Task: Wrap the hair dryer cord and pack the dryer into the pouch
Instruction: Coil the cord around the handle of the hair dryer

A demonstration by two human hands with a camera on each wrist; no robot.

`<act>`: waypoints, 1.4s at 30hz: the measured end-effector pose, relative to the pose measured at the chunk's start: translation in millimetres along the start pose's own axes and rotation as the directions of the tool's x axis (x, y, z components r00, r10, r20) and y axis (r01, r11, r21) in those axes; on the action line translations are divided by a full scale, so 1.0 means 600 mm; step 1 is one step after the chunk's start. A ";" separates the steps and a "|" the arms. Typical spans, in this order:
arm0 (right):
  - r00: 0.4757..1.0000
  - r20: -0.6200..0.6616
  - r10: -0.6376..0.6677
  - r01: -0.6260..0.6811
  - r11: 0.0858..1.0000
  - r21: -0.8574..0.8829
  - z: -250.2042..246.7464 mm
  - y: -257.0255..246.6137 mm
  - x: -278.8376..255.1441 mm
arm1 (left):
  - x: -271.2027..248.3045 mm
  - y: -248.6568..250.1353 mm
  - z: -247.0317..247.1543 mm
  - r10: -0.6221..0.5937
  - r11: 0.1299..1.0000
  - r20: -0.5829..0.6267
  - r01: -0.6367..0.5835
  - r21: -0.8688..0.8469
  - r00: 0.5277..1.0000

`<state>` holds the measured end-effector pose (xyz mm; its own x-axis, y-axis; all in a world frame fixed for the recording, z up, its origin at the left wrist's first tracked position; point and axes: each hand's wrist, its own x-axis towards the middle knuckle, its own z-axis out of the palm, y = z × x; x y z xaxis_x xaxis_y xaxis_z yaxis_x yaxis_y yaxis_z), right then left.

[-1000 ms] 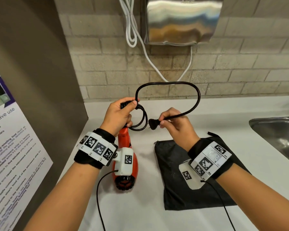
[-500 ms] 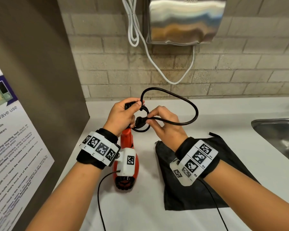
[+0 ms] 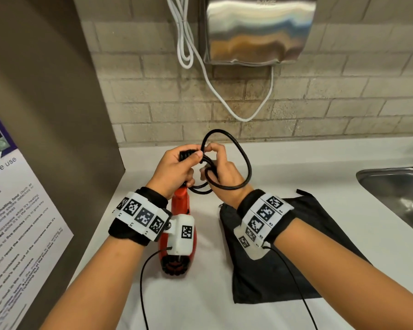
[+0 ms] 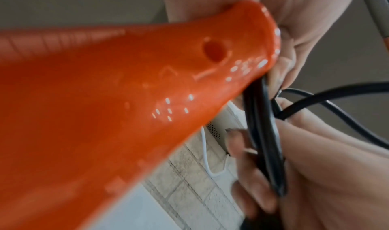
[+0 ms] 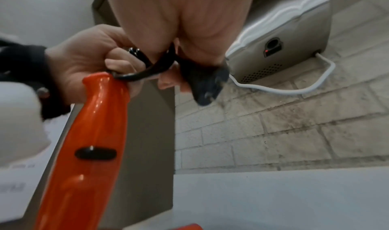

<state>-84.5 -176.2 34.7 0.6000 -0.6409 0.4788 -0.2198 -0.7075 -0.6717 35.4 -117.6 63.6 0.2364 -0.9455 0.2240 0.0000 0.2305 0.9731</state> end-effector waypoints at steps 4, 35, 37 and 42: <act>0.994 0.104 0.028 -0.002 0.971 -0.239 -0.015 0.033 -0.036 | 0.005 0.003 -0.021 -0.016 0.998 -0.093 0.010 -0.063 0.996; 0.989 -0.088 0.114 -0.079 0.939 0.335 -0.028 -0.044 0.001 | -0.006 0.002 -0.007 0.073 0.997 0.040 -0.074 0.028 0.997; 0.992 -0.058 0.111 -0.088 0.948 0.306 -0.028 -0.042 0.003 | -0.006 0.003 -0.007 0.063 0.997 0.081 -0.067 0.042 0.995; 0.986 0.128 0.110 -0.126 0.984 0.123 -0.025 -0.026 0.007 | -0.004 0.006 -0.010 0.054 0.997 0.089 -0.059 0.054 0.995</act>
<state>-89.9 -172.2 55.6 0.6656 -0.6714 0.3259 -0.1970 -0.5792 -0.7910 40.5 -113.3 66.0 0.1484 -0.9484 0.2803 -0.0667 0.2732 0.9596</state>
